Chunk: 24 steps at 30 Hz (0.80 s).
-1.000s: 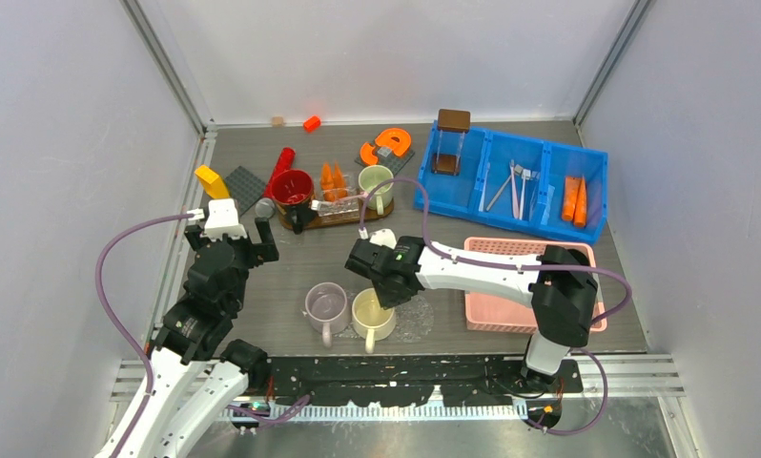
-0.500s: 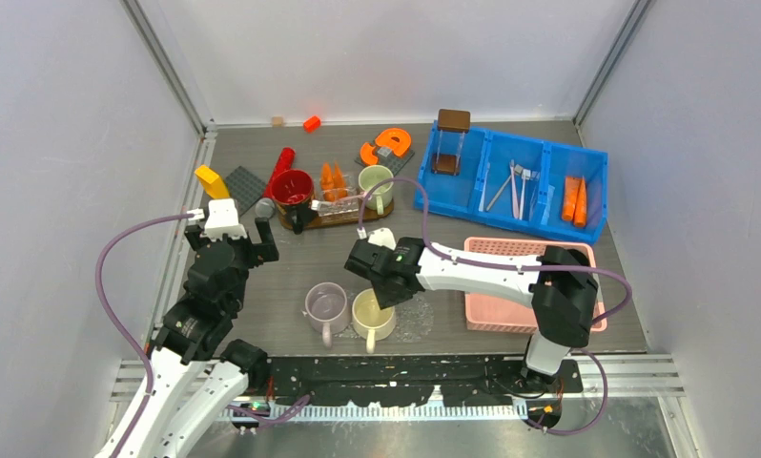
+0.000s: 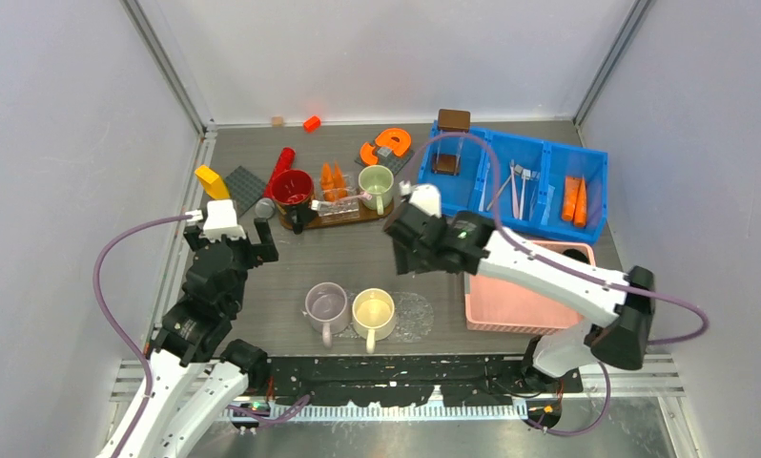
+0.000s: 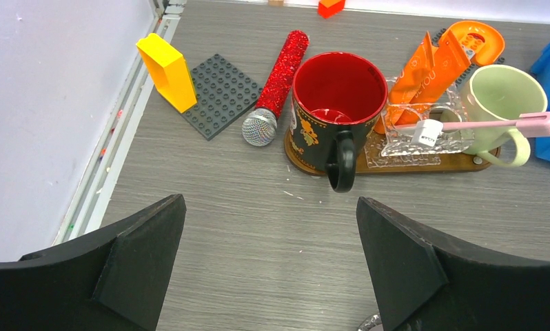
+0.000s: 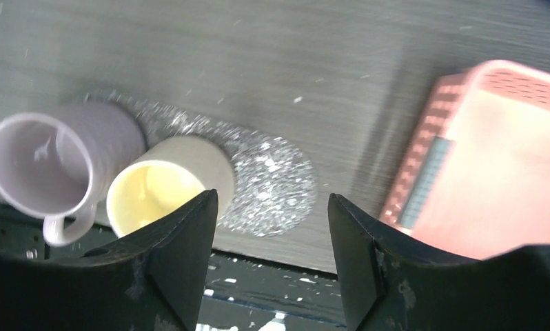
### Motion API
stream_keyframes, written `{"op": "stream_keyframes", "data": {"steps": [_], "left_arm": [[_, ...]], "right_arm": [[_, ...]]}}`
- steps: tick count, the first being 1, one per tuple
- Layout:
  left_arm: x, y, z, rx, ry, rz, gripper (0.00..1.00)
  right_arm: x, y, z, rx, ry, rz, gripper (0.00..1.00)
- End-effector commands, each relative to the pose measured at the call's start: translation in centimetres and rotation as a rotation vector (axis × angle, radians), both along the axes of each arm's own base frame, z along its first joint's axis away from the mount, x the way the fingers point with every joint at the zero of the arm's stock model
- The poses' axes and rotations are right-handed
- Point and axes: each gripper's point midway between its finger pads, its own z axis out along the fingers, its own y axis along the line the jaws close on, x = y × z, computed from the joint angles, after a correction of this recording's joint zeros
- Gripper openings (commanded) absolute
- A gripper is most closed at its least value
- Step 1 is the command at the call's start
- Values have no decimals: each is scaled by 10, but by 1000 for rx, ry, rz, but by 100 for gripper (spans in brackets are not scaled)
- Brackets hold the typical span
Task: Prepare toiletry sets of a toothbrush and toothpaste on the tray
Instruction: Adjust the cup on the tray, then pick up the cup from the storage box.
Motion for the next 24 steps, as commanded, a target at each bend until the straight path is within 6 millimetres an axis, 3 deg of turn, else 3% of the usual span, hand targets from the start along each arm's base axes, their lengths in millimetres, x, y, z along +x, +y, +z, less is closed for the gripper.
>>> {"op": "stream_keyframes", "data": {"steps": [1,8,12,18,24], "left_arm": [[0,-2,13,-32,-51,-11,99],[-3,-1,17,-43,-72,-12,99],[-5,0,20,-49,-83,-12,99],[-7,1,22,-55,-93,-11,99],[-10,3,26,-62,-113,-3,99]], "right_arm": [[26,-73,32,-44,-104,-184,66],[41,-183,53,-172,-182,-432,67],[43,-232,57,-223,-193,-567,67],[42,-291,46,-260,-155,-799,67],[35,-331,30,-185,-118,-1034,67]]}}
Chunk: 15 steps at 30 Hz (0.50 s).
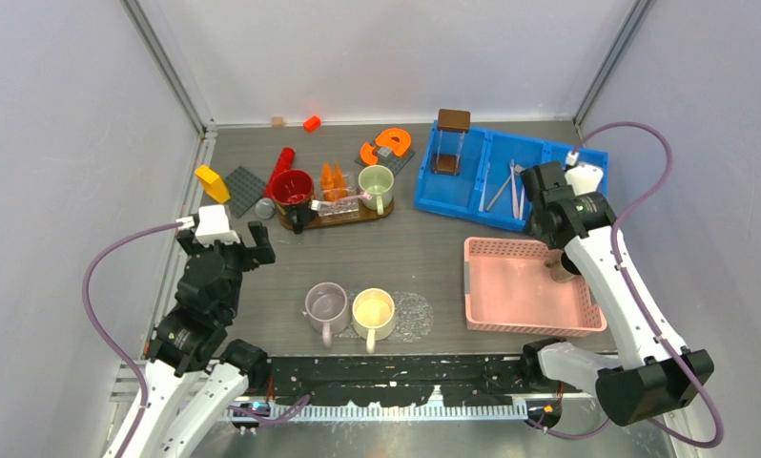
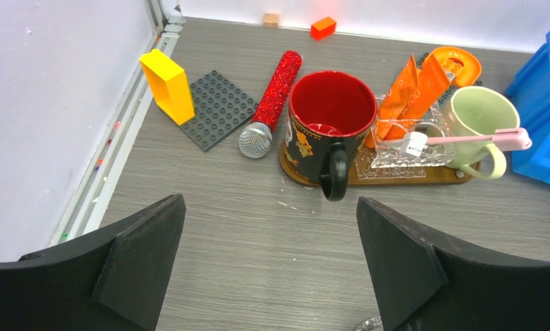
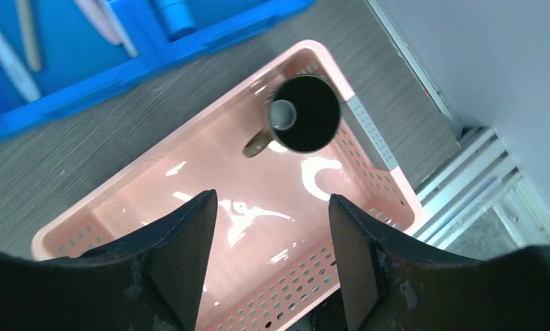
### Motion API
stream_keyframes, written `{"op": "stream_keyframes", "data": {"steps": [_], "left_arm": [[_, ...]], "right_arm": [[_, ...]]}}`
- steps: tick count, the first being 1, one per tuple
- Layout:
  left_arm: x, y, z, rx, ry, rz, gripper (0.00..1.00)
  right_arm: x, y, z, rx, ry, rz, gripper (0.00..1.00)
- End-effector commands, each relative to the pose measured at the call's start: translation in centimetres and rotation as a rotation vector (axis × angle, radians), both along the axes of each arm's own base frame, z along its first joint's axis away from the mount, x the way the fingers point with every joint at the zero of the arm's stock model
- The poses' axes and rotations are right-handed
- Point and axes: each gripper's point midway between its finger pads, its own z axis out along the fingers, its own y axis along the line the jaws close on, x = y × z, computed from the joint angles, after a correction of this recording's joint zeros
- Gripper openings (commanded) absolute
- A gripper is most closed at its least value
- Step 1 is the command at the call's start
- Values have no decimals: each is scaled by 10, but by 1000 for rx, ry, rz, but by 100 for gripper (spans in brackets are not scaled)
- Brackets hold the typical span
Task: Prepare toiletry sets of a toothbrush and toothpaste on the tray
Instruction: Pick up the cup from the storage box.
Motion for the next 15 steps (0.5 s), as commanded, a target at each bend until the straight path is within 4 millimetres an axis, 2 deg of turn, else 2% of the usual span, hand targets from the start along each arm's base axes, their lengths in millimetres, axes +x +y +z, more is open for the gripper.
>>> {"op": "stream_keyframes", "data": {"steps": [1,5,7,11,15], "left_arm": [[-1,1,13,-30,-54,6,99],[-1,1,13,-29,-58,6,99],[-1,0,13,-28,-59,4,99],[0,-1,12,-26,-57,2,99],[1,-1,12,-20,-55,4,99]], "right_arm": [[-1,-24,-4,60,-73,-146,67],[-7,-55,-17,147,-125,-333,67],[-9,-65,-25,190,-152,-400,67],[-10,-76,-43,240,-158,-496,66],[-5,-77,-66,303,-149,-549,66]]}}
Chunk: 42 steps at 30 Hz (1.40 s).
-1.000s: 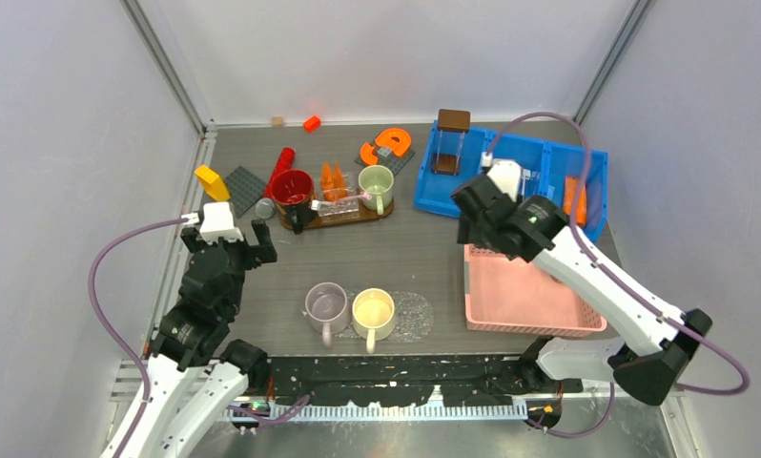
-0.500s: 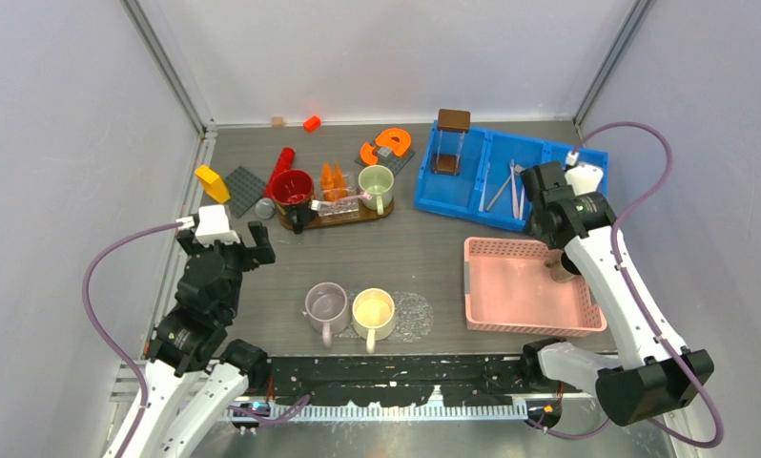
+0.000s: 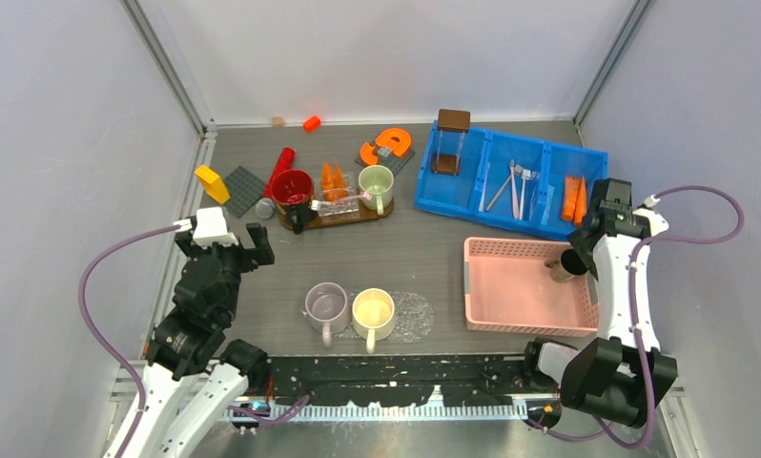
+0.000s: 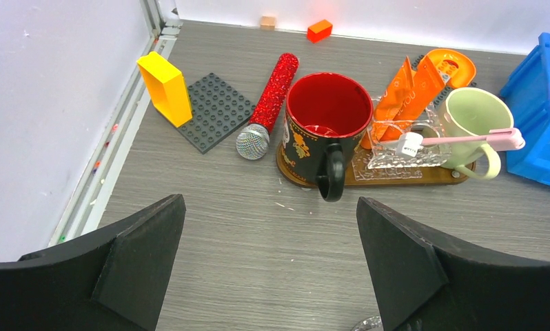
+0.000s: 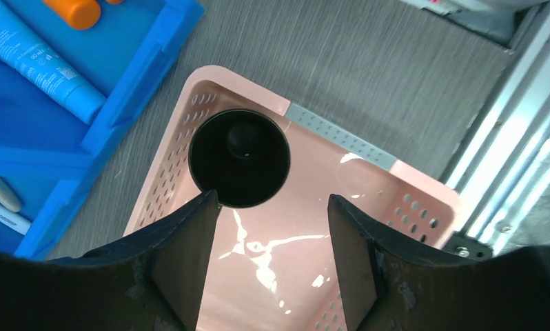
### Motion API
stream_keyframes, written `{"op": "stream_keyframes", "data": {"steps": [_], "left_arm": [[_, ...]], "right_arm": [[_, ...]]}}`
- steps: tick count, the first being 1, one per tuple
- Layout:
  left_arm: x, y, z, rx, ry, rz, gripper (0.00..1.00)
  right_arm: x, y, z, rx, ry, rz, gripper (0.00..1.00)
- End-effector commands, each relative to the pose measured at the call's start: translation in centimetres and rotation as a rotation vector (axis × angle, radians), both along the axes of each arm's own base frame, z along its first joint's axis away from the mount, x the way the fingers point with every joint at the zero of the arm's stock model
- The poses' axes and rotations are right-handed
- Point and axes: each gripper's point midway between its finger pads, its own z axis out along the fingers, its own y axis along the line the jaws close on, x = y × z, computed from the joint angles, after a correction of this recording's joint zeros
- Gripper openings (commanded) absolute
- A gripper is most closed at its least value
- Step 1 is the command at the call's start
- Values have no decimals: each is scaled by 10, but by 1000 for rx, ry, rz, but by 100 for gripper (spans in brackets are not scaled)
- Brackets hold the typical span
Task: Prepare toiletry sets of a toothbrush and toothpaste on the tray
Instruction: Pick up the cup from the storage box.
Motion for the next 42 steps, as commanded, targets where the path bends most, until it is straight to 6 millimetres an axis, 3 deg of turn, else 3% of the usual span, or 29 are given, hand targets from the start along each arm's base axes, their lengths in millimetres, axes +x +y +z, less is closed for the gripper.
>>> {"op": "stream_keyframes", "data": {"steps": [1,10,14,18,28,35,42], "left_arm": [[3,1,9,-16,-41,15,99],[4,1,7,-9,-38,21,99],[5,1,7,-7,-35,20,99],[5,1,7,-6,-34,19,99],[3,1,7,-7,-39,19,99],[3,2,8,-7,-41,20,99],[3,3,8,-2,-40,28,99]], "right_arm": [[18,2,-19,91,-82,-71,65],[24,-1,-70,242,-85,-175,57],[24,-3,-82,261,-79,-192,52],[22,-7,-84,251,-73,-201,40],[15,-2,-58,231,-110,-153,6],[16,13,-27,188,-156,-28,0],[19,39,21,104,-195,199,1]]}}
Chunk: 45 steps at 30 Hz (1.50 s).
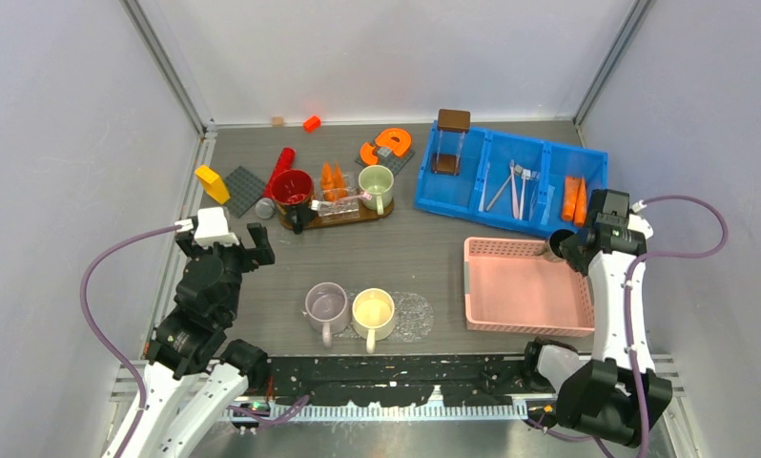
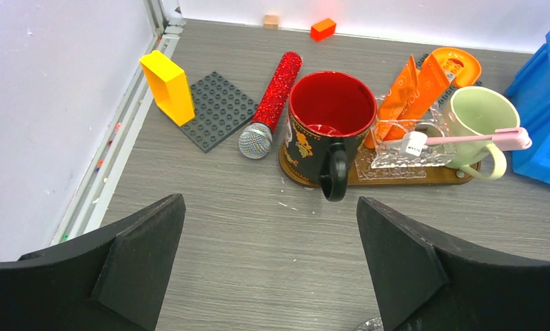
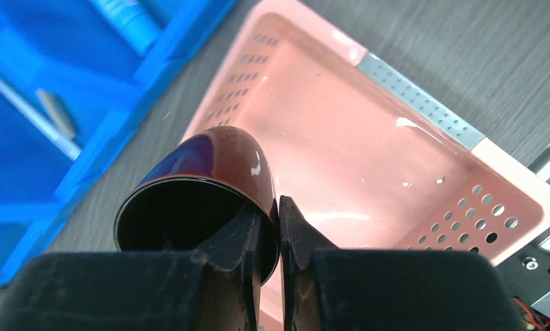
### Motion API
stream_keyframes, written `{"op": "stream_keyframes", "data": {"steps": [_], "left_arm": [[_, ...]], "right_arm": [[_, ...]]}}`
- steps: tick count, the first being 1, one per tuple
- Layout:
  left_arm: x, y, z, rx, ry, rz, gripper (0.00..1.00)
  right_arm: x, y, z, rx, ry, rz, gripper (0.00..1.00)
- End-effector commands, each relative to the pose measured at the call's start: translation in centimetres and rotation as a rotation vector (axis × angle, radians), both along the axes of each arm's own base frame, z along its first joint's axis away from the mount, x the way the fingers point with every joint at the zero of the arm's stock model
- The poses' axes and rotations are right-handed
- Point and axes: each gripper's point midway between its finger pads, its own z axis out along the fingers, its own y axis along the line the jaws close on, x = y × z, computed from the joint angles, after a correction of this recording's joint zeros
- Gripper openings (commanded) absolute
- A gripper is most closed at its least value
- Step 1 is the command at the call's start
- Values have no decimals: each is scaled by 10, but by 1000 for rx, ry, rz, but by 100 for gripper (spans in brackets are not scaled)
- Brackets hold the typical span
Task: Prepare toiletry sets of a toothbrush and toothpaste on the tray
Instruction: Pick up the cup from the storage box, then place the cup on the tray.
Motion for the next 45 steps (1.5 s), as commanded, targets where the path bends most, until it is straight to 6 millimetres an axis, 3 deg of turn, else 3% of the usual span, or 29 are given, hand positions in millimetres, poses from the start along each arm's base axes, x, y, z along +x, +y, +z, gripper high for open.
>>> {"op": "stream_keyframes", "data": {"steps": [1,8,11,14,19,27,31,36,39,45], "left_arm": [[2,3,10,-8,-42,20,99],[3,4,9,0,-35,28,99],[4,4,8,4,-28,28,99],[4,4,7,6,-23,29,99],[5,3,5,9,-18,29,99],[6,4,3,15,-9,37,99],[8,3,1,19,0,34,99],[8,2,0,22,6,33,99],[9,2,-1,25,11,34,99],[9,2,-2,24,11,32,99]], "right_arm": [[10,13,53,-84,-104,152,1],[12,57,81,-100,-130,395,1],[12,86,90,-94,-125,533,1],[9,116,94,-54,-133,654,1],[3,149,94,-27,-118,779,1],[-8,213,82,2,-105,976,1],[-19,256,76,8,-107,1099,1],[-29,302,54,9,-77,1204,1],[-35,321,34,0,-37,1253,1],[-41,335,5,20,6,1287,1]]}}
